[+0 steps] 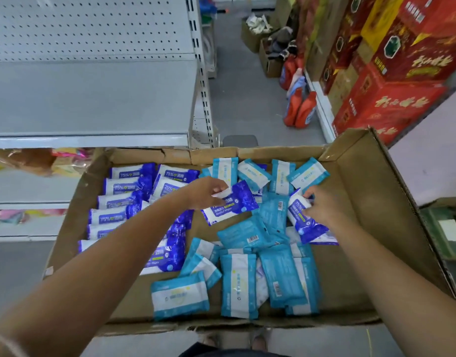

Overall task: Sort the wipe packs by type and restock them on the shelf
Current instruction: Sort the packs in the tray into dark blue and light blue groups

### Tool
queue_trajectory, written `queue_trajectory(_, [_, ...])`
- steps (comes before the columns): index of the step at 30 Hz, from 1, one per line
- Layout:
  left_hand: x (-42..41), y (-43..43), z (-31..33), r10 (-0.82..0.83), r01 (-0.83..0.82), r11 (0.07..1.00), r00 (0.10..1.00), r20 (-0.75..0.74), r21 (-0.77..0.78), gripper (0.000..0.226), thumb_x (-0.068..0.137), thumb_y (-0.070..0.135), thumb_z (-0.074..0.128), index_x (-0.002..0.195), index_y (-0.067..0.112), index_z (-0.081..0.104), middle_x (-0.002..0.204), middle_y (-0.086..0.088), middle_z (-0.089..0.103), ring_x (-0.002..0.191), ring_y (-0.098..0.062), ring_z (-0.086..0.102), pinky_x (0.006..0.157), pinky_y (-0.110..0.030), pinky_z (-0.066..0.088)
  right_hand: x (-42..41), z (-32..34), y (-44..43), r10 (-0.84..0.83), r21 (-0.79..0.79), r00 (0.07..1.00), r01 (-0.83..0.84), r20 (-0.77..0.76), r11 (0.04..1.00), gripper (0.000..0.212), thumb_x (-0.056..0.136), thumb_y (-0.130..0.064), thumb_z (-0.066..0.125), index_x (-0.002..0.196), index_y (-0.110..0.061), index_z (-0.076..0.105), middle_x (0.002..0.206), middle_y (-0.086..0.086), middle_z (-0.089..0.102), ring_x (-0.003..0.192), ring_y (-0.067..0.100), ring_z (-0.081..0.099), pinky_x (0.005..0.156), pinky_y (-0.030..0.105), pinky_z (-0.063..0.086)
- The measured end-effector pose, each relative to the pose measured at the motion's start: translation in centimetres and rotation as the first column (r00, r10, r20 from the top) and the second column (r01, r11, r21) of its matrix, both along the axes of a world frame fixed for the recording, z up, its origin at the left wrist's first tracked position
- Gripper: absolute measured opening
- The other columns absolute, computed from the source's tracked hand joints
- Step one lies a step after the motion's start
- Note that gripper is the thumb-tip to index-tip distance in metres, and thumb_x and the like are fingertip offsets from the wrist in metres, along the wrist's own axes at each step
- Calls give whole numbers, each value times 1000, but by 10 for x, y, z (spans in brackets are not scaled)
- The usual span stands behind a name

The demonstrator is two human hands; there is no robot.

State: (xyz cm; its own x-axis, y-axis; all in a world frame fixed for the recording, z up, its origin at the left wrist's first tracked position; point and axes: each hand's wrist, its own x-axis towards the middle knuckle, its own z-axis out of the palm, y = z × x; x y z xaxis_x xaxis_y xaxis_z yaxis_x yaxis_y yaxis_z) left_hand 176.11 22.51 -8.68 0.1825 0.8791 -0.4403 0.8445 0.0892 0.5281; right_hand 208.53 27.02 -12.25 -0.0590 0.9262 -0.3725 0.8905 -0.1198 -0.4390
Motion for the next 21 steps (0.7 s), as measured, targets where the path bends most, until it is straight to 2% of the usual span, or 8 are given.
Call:
queue_trajectory(2, [-23,-7,15,22,-22,1000,1000,-12,2,44,87,22,77,128,15,63,115,1,65,103,-15,59,86,-23,40,-3,16,12,28,30,999,-28,-22,999,41,77,-2,78,113,-9,61,95,9,63,82,24,55,62,28,35])
queue_trajectory(5, [-74,-23,32,101,-101,995,995,-14,-3,41,79,18,84,117,18,69,104,4,70,96,-14,64,86,-26,47,-28,45,27,110,91,994,-110,9,990,53,74,-5,81,124,-8,63,93,14,66,91,33,64,76,32,45])
queue_trajectory(8, [-126,-51,38,181,-183,983,981,-68,-15,37,75,19,88,108,16,72,97,4,72,91,-11,66,91,-31,52,-75,66,34,249,162,968,-249,19,955,41,75,-21,76,113,-7,71,105,21,72,99,39,66,83,40,51])
queue_trajectory(10, [-153,-75,38,205,-209,978,973,-103,-26,36,76,20,87,108,15,73,98,3,72,93,-12,65,87,-25,49,-114,78,30,336,183,941,-338,42,923,30,77,-15,75,107,-14,73,103,17,73,95,35,67,81,39,51])
queue_trajectory(12, [-173,-99,34,189,-198,978,974,-127,-62,32,79,22,85,108,15,73,97,5,71,90,-8,64,76,-15,44,-155,79,19,405,128,912,-396,-62,909,36,77,-7,77,108,-23,67,100,11,72,89,28,66,79,34,51])
queue_trajectory(14, [-187,-122,29,161,-181,977,973,-163,-115,29,80,23,84,106,16,73,92,9,68,83,-5,61,71,-17,43,-197,73,-5,479,40,867,-478,-139,877,42,78,-8,80,110,-27,60,91,4,65,82,22,60,72,28,44])
queue_trajectory(18, [-209,-164,9,199,-243,958,946,-254,-155,35,80,19,83,113,18,71,104,7,68,97,-13,62,88,-26,44,-268,40,-70,619,-83,732,-662,-284,745,44,80,-13,80,119,-21,63,96,3,62,85,17,58,68,22,44])
queue_trajectory(21, [-220,-190,-6,174,-230,964,924,-342,-130,37,82,19,80,117,20,70,116,4,69,106,-15,62,87,-24,44,-306,14,-115,739,-112,628,-775,-244,622,46,80,-12,78,124,-17,65,104,4,65,93,17,60,74,20,45])
